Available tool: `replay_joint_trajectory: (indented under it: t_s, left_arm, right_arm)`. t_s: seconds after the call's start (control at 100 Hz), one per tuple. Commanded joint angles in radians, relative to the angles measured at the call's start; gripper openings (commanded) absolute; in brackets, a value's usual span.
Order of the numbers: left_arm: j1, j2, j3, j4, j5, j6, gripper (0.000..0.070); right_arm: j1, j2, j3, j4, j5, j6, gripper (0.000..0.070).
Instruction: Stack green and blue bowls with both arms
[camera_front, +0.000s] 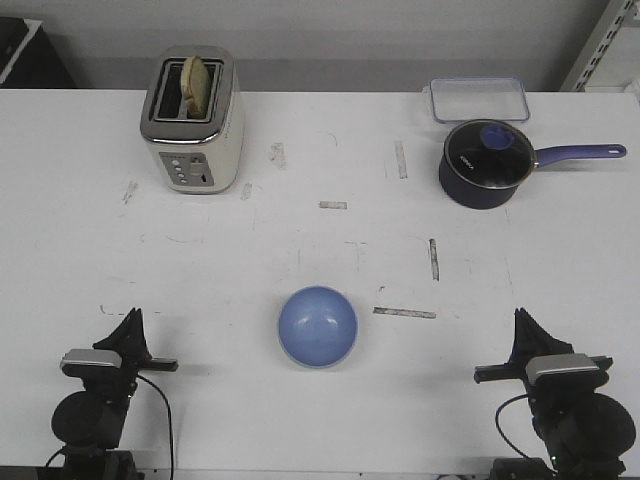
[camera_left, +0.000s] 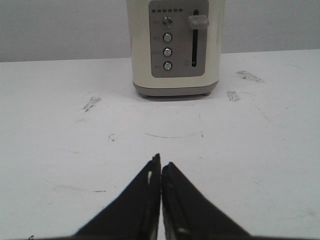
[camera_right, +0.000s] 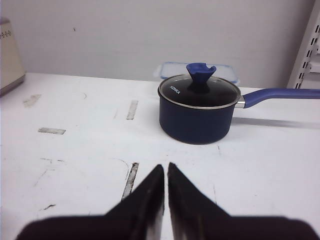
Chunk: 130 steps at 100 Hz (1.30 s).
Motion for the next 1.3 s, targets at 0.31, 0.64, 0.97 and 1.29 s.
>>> replay_joint_trajectory:
  t_s: [0.31, 0.64, 0.97, 1.29]
  left_arm:
    - [-0.001, -0.008, -0.021, 0.023, 0.005, -0.003, 0.0001]
    - [-0.001, -0.008, -0.021, 0.023, 0.005, -0.003, 0.0001]
    - [-0.001, -0.008, -0.021, 0.023, 0.005, -0.003, 0.0001]
    - [-0.001, -0.008, -0.021, 0.023, 0.005, -0.003, 0.0001]
  right_arm:
    - [0.002, -0.002, 0.002, 0.012, 0.003, 0.011, 0.0001]
    - [0.002, -0.002, 0.002, 0.012, 0.003, 0.012, 0.0001]
    - [0.002, -0.002, 0.002, 0.012, 0.004, 0.012, 0.0001]
    - [-0.032, -0.025, -0.147, 0.173, 0.003, -0.012, 0.0001]
